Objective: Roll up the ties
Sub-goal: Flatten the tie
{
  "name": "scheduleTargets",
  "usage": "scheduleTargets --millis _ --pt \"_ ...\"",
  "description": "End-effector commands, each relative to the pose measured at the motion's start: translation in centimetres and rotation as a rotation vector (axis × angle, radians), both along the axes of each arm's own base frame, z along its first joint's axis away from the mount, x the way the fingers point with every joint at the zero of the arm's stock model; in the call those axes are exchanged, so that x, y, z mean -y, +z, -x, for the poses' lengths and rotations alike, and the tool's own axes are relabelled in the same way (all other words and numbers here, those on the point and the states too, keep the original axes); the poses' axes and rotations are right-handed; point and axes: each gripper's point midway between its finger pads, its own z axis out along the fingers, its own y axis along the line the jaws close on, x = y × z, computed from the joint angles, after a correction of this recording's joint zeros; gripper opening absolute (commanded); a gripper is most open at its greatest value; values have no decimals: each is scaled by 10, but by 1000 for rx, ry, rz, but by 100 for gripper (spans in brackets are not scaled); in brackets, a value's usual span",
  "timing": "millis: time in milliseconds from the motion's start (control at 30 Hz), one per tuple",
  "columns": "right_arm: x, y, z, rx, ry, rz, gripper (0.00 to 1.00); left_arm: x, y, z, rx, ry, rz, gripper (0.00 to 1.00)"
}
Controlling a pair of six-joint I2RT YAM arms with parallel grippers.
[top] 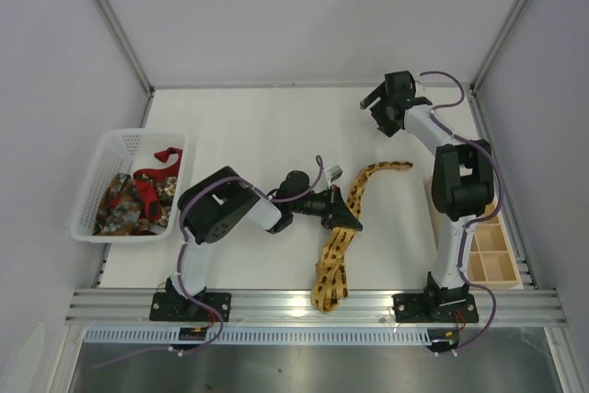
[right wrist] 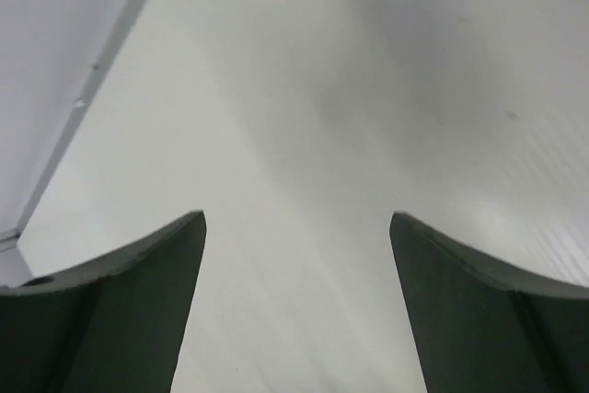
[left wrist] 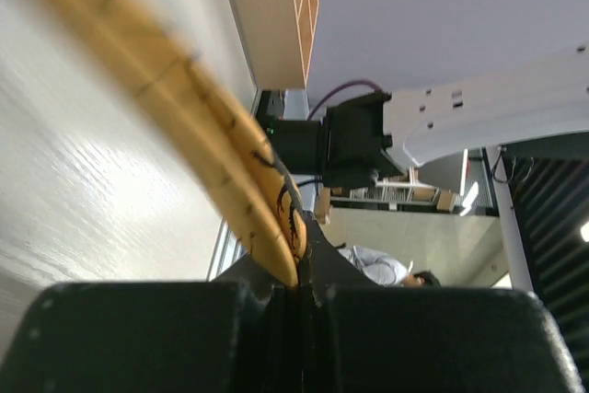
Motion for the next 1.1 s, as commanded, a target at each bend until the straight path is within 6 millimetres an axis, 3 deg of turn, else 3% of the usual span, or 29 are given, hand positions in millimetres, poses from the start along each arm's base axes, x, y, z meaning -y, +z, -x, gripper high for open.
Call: scheduleTargets --millis 0,33,67,133,167,200,233,267,300,333,367,433,467,533,567,733,800,833,867,900,933,1067 --pt "-55 51 10 63 289 -133 88 -6 11 17 37 -86 48 0" --pt "-62 53 17 70 370 -120 89 -8 9 17 41 -86 43 0" --pt "-77 59 31 57 453 -139 98 -10 5 18 39 -84 33 0" --pt "-81 66 43 57 566 -99 99 -13 0 19 29 -86 32 0" --pt "-75 66 46 49 564 -53 99 -16 -3 21 21 -88 30 1" --pt "-67 79 54 70 570 4 99 -16 -2 21 20 -90 41 0" --pt "-52 79 53 90 574 118 99 -17 -3 21 18 -86 40 0" --pt "-44 67 64 63 580 174 99 -19 -5 22 12 -83 35 1" --pt "-34 82 70 90 560 217 99 -21 -6 21 16 -79 31 0" --pt "-20 78 74 72 514 263 98 -22 -8 22 17 -78 22 0" --pt "-14 66 89 20 498 255 95 -23 -7 20 21 -73 13 0" --pt "2 70 106 -15 432 258 88 -24 -16 17 27 -59 -34 0" --pt "7 53 123 -66 431 254 84 -25 -13 16 41 -55 -38 0" --pt "15 61 140 -48 410 273 78 -27 -22 11 51 -46 -90 1" --pt "18 57 148 -63 414 288 68 -28 -25 8 54 -32 -111 1" --pt "42 27 194 -237 394 357 57 -35 -30 -2 56 1 -156 1" --pt "40 27 205 -222 339 259 37 -39 -34 -5 59 24 -185 1" --pt "43 23 216 -227 238 176 19 -41 -34 -9 64 34 -194 1" --pt "44 23 218 -216 191 171 18 -43 -37 -8 59 37 -211 1" --pt "44 25 217 -194 146 171 22 -44 -39 -10 75 41 -222 1" --pt "48 23 216 -178 75 193 53 -43 -37 -11 83 39 -223 0" --pt "45 12 216 -207 -56 128 99 -45 -37 -9 91 40 -229 0"
